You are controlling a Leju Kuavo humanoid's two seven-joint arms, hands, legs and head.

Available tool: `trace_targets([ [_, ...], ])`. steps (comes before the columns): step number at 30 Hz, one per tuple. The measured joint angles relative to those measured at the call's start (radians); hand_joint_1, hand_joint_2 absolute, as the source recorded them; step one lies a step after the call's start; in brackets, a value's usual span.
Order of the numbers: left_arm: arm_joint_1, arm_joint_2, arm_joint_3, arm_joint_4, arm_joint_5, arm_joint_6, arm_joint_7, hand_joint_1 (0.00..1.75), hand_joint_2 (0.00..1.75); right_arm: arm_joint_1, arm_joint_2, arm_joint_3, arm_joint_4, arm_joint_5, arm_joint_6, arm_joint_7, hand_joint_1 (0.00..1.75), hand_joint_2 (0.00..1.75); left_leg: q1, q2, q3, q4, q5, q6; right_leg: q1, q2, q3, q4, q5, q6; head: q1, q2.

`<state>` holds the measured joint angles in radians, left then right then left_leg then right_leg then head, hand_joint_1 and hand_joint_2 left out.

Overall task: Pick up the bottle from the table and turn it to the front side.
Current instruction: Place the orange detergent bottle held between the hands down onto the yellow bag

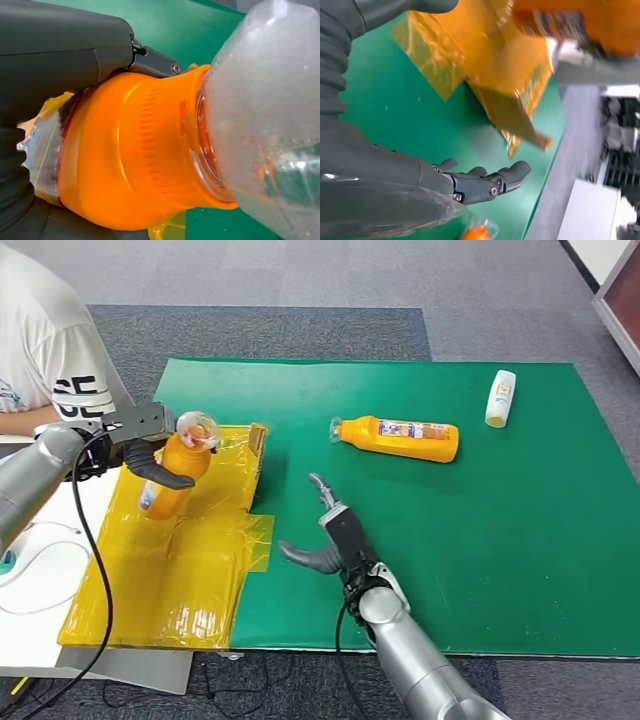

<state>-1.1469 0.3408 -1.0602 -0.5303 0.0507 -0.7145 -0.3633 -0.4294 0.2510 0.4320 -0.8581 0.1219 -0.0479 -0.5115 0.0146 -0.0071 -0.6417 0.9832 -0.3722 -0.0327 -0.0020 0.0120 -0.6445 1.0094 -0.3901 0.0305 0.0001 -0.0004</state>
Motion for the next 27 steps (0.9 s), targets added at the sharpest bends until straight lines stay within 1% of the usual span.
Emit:
trace_targets([
  [5, 0.017, -0.010, -0.014, 0.001, -0.039, 0.029, 0.022, 1.75, 1.75, 0.000, -0.009, -0.118, -0.014, -0.097, 0.063, -0.039, 0.00, 1.75, 0.000, 0.000, 0.000, 0.000, 0.000, 0.000, 0.000, 0.000, 0.000, 0.000, 0.000, 0.000, 0.000, 0.000],
  [11, 0.043, -0.054, -0.042, 0.009, -0.077, 0.084, 0.035, 1.75, 1.75, 0.002, -0.013, -0.213, -0.054, -0.130, 0.108, -0.043, 0.00, 1.75, 0.000, 0.000, 0.000, 0.000, 0.000, 0.000, 0.000, 0.000, 0.000, 0.000, 0.000, 0.000, 0.000, 0.000],
  [15, 0.054, -0.091, -0.054, 0.023, -0.092, 0.120, 0.035, 1.75, 1.75, 0.010, -0.013, -0.242, -0.083, -0.134, 0.131, -0.039, 0.00, 1.75, 0.000, 0.000, 0.000, 0.000, 0.000, 0.000, -0.001, -0.001, 0.001, 0.000, 0.000, 0.000, 0.000, 0.000],
  [21, 0.080, -0.146, -0.064, 0.051, -0.118, 0.182, 0.037, 1.75, 1.75, 0.032, -0.013, -0.257, -0.137, -0.117, 0.143, -0.026, 0.00, 1.75, 0.000, -0.001, 0.002, 0.000, 0.001, 0.001, -0.001, -0.002, 0.004, 0.000, 0.000, 0.000, 0.000, 0.000],
  [27, 0.093, -0.189, -0.074, 0.080, -0.130, 0.209, 0.050, 1.75, 1.75, 0.059, -0.012, -0.259, -0.187, -0.096, 0.148, -0.010, 0.00, 1.75, 0.000, -0.001, 0.006, 0.000, 0.001, 0.002, -0.001, -0.002, 0.008, 0.000, 0.000, 0.000, 0.000, 0.000],
])
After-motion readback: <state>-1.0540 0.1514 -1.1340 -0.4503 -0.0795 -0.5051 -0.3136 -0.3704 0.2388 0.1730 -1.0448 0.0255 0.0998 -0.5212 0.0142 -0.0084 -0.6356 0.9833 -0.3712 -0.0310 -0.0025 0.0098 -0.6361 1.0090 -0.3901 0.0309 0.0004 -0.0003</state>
